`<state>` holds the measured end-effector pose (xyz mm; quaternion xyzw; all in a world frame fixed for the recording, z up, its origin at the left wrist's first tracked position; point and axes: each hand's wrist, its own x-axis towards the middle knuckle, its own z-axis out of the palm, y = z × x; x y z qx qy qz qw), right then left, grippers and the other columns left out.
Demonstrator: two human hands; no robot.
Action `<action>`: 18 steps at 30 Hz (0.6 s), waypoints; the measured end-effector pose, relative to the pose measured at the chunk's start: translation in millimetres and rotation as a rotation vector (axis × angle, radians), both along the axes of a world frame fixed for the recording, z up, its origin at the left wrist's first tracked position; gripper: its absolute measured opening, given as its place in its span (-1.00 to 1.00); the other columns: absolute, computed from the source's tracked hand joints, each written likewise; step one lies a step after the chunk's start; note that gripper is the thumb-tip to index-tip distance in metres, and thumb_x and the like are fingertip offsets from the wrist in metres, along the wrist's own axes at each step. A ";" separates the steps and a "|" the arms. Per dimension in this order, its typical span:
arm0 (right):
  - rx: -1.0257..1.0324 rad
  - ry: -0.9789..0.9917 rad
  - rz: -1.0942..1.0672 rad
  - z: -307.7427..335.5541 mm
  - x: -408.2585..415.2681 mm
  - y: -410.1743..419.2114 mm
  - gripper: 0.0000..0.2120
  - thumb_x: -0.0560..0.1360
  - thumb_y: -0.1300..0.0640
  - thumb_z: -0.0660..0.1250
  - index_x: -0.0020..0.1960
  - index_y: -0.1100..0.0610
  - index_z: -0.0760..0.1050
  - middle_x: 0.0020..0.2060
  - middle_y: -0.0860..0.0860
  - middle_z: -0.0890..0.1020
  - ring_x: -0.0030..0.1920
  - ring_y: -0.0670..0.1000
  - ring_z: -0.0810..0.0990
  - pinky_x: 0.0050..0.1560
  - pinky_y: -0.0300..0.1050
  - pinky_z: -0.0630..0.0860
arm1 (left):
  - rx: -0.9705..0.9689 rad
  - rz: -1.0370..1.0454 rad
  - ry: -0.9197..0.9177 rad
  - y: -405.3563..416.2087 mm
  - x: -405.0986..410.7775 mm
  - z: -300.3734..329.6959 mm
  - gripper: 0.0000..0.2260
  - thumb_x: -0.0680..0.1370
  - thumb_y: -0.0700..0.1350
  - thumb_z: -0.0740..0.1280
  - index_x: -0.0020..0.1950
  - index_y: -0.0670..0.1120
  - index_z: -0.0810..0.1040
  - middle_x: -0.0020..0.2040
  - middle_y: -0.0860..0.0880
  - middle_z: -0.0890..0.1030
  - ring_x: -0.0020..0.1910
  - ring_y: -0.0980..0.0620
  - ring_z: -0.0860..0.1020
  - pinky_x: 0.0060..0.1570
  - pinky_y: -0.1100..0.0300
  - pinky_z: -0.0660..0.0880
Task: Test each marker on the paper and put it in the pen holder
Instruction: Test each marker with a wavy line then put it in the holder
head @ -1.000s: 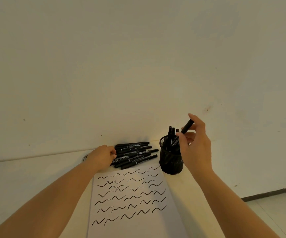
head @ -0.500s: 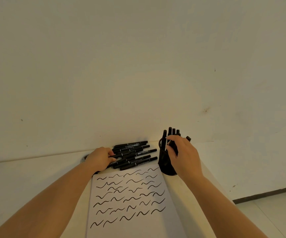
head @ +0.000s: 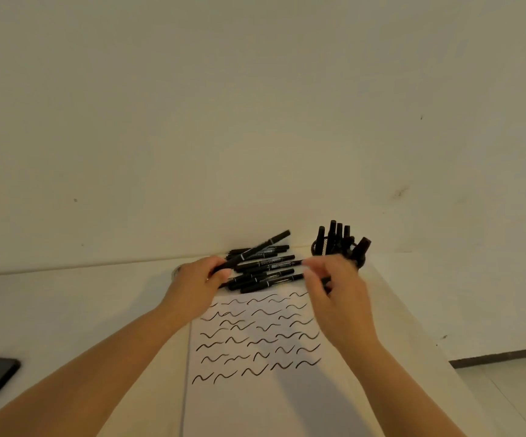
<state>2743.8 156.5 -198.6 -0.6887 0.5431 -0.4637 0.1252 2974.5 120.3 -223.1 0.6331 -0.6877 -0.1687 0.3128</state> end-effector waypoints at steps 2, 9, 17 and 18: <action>0.371 -0.213 0.215 -2.6 18.3 15.6 -0.89 0.52 0.00 0.23 0.03 -0.12 0.46 -0.19 -0.15 0.59 -0.23 -0.23 0.55 -0.30 -0.41 0.41 | -0.003 -0.072 0.029 28.7 -11.3 5.4 -0.89 0.55 -0.02 0.23 -0.13 0.20 0.47 -0.36 0.16 0.52 -0.42 0.20 0.42 -0.39 0.23 0.34; 0.415 -0.479 0.355 -18.7 61.5 55.4 -0.80 0.57 0.07 0.15 -0.12 -0.05 0.53 -0.50 -0.14 0.53 -0.46 -0.23 0.45 -0.41 -0.39 0.38 | 0.080 -0.223 0.028 108.9 -16.8 9.0 -0.89 0.55 -0.02 0.23 -0.10 0.08 0.55 -0.25 0.14 0.62 -0.22 0.13 0.58 -0.14 0.08 0.53; 0.456 -0.601 0.229 -40.9 97.4 91.3 -0.73 0.55 0.05 0.18 -0.25 0.08 0.54 -0.56 -0.10 0.46 -0.50 -0.16 0.37 -0.43 -0.26 0.35 | -0.018 -0.091 -0.112 158.8 1.1 -4.6 -0.84 0.55 0.07 0.16 -0.13 0.11 0.50 -0.26 0.12 0.61 -0.31 0.10 0.51 -0.28 0.13 0.44; 0.467 -0.626 0.204 -43.2 102.0 94.2 -0.72 0.55 0.05 0.18 -0.27 0.08 0.54 -0.56 -0.09 0.45 -0.50 -0.15 0.37 -0.42 -0.23 0.34 | -0.037 -0.077 -0.146 161.2 2.5 -6.2 -0.80 0.54 0.09 0.12 -0.09 0.10 0.52 -0.25 0.11 0.61 -0.30 0.08 0.51 -0.28 0.14 0.43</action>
